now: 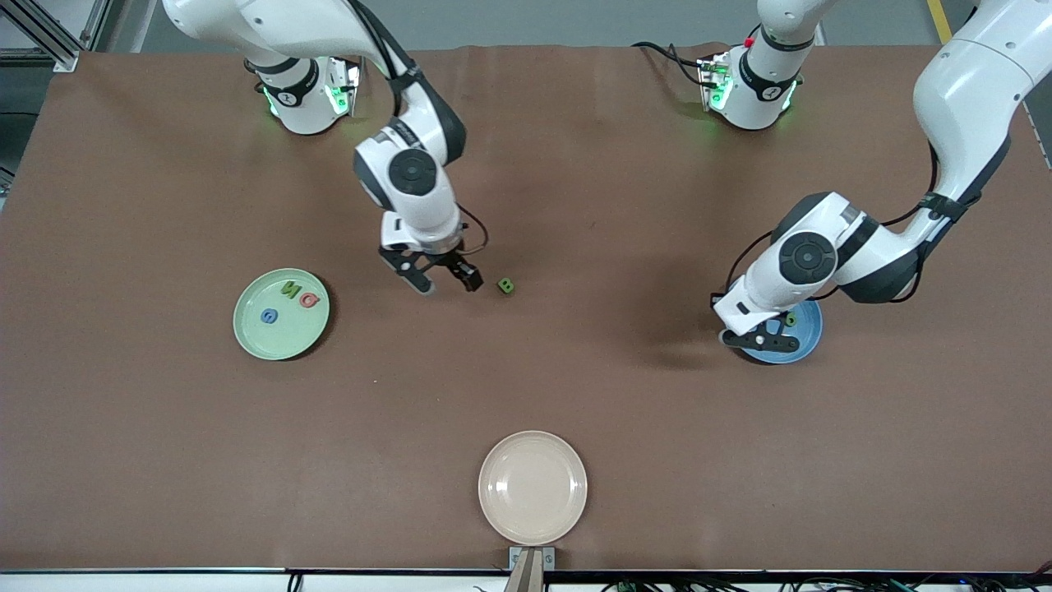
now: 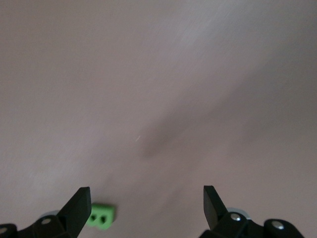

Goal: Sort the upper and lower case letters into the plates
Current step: 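Drop the green n in the blue plate while the right gripper grasps green B, then place the green B on the green plate with the right gripper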

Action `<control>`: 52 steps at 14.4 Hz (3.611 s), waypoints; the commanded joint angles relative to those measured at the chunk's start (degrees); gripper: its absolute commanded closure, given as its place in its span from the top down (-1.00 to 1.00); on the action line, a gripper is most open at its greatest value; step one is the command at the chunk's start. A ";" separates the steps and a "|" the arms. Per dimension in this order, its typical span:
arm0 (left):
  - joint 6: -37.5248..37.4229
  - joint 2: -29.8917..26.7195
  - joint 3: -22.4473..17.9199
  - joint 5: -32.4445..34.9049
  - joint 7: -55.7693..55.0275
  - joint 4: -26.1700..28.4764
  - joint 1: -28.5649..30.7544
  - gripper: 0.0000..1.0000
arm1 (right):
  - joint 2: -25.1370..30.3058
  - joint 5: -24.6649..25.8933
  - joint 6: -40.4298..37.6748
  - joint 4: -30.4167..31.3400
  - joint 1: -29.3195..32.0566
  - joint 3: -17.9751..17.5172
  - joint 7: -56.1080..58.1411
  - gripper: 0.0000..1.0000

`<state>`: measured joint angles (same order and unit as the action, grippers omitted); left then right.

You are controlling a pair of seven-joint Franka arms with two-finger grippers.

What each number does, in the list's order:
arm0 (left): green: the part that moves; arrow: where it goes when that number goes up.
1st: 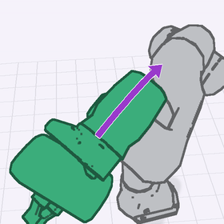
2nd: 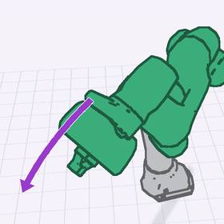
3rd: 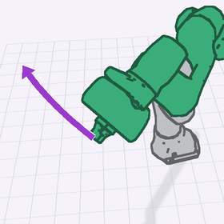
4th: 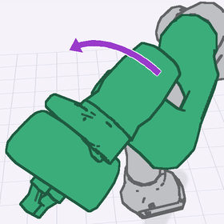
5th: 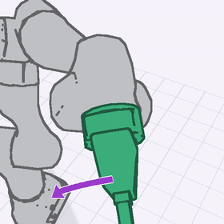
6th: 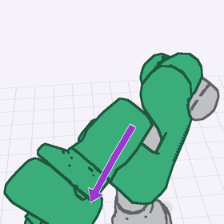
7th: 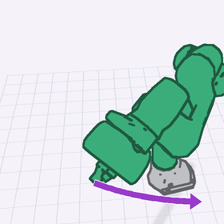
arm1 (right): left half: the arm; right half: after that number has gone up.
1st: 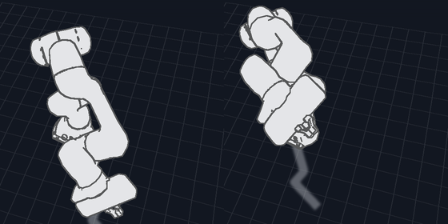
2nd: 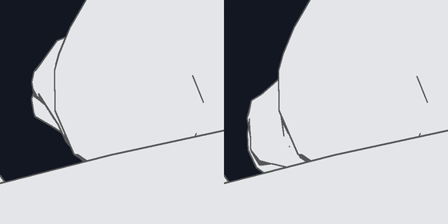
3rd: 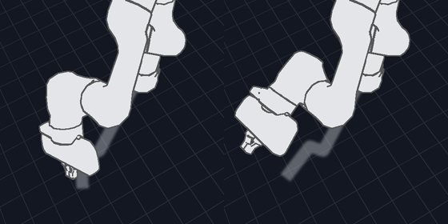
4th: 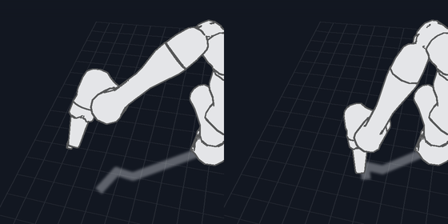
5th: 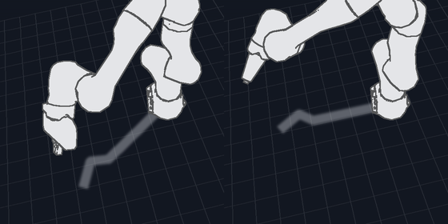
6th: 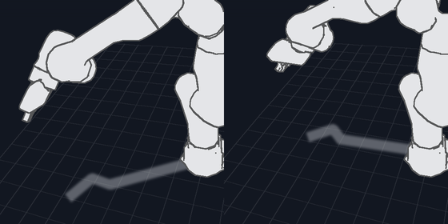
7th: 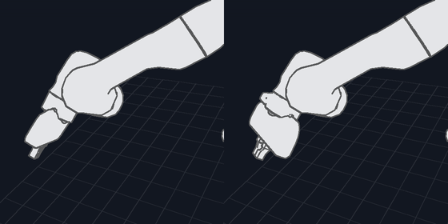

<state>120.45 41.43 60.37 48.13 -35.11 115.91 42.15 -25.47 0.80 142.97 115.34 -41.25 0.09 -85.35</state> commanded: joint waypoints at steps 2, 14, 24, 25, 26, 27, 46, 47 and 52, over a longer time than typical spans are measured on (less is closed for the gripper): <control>1.37 -0.65 0.46 2.67 3.54 1.43 2.76 -0.80 | -7.66 -0.63 -0.33 -8.54 -3.39 0.79 -3.86 1.00; 7.61 1.54 -5.17 7.24 5.49 1.25 3.03 -0.78 | -13.12 -0.63 -0.68 -14.18 -3.49 0.79 -3.77 0.71; 7.52 1.02 -4.82 6.71 5.31 0.64 3.38 1.00 | -14.35 -0.72 -0.77 -14.88 -5.07 0.79 -6.84 0.56; 7.35 0.93 -4.74 6.54 5.31 0.64 3.47 1.00 | -14.43 -0.80 -0.85 -14.97 -5.16 0.79 -7.11 0.54; 6.74 0.58 -3.86 6.19 5.31 0.55 3.64 1.00 | -14.52 -0.80 -0.85 -15.06 -5.42 0.79 -7.20 0.49; 6.30 0.32 -3.42 4.88 5.31 0.37 3.82 1.00 | -14.52 -0.80 -0.85 -15.06 -5.42 0.70 -7.20 0.39; -4.87 -2.65 0.99 -5.92 12.50 -4.64 9.54 1.00 | 7.26 0.08 -14.22 2.86 22.50 1.23 40.65 -0.99; -4.78 -5.54 -0.85 -9.43 15.13 -4.64 8.75 1.00 | 7.71 0.34 -13.34 3.65 25.83 1.23 45.83 -0.99; -4.78 -21.72 -21.48 -34.29 33.76 -4.64 -6.78 1.00 | 7.01 1.22 -1.05 9.81 36.58 1.23 63.09 -1.00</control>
<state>116.10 29.23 47.21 21.80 -6.99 109.79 42.41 -19.53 1.24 137.72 121.60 -7.58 2.69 -25.97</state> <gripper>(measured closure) 0.000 0.652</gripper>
